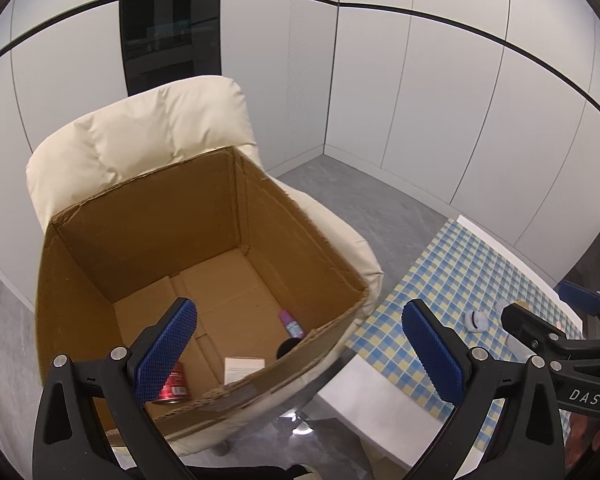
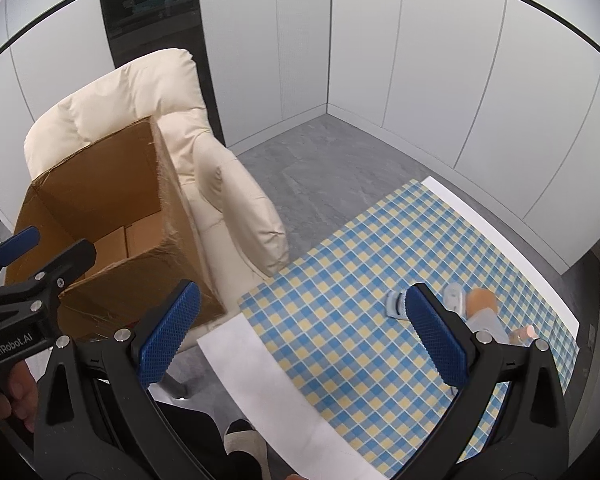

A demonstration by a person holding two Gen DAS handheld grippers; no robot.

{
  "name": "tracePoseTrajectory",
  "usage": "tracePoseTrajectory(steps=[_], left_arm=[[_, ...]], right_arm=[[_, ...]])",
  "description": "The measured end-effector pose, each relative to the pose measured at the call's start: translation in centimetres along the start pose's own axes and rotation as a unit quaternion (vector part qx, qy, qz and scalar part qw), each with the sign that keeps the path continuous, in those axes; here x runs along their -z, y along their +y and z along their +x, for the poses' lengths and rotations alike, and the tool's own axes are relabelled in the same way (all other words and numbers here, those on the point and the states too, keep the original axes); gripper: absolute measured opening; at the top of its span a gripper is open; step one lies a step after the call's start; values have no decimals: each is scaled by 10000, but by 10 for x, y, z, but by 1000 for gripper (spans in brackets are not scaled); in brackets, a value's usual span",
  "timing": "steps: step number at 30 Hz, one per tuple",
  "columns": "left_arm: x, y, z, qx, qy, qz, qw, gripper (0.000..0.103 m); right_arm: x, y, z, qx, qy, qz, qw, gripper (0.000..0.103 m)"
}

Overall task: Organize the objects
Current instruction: 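Move both open tools back from the box toward the table, then move both open tools over the checked tablecloth toward the objects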

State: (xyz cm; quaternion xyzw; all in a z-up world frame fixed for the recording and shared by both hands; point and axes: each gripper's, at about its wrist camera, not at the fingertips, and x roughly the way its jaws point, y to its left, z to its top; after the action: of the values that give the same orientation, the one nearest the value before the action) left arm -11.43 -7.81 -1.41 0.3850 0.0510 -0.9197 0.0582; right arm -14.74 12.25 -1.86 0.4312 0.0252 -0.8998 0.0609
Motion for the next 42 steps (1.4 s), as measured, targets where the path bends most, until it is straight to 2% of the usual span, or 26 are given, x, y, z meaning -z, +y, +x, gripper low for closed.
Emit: tracePoseTrajectory(steps=[11,42], left_arm=[[0,-30,3,202,19,215,9996,103],[2,-88,13,623,128,661,9958,102]], right_arm=[[8,-31,-7,165,1,200,9997,103],[31,-85,-18,485,64,540,9973,103]])
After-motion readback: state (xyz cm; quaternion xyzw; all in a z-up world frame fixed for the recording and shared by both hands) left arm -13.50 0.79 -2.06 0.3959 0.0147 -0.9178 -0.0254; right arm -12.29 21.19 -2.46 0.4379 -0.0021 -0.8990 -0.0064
